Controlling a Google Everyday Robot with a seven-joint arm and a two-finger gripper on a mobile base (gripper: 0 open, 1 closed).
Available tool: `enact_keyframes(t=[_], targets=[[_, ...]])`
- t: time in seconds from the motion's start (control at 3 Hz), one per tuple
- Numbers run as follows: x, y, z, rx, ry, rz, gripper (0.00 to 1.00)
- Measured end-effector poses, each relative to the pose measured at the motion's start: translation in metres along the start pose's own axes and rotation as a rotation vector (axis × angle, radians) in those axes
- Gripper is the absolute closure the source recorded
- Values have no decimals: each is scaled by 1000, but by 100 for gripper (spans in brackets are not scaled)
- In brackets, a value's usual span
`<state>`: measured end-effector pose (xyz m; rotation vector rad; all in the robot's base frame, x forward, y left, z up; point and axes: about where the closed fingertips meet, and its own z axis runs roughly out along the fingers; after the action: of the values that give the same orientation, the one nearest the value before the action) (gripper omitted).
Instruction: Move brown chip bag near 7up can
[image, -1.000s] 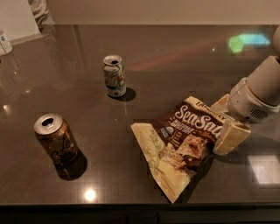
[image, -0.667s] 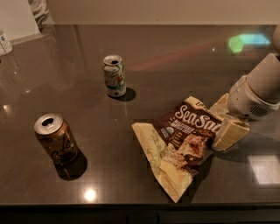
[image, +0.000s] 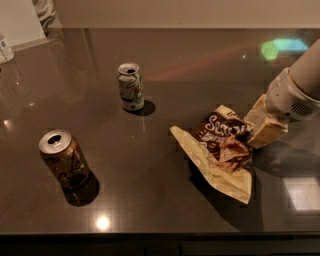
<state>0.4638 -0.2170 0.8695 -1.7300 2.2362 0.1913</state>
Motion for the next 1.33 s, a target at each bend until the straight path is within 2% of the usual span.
enact_keyframes(t=[0.33,0.67,1.33], targets=[[-12,-10,-13,21,-18,-9,100],[-27,-20,-17,46,-37,-48,100],[-65,-49,-5,74,-128,-144,100]])
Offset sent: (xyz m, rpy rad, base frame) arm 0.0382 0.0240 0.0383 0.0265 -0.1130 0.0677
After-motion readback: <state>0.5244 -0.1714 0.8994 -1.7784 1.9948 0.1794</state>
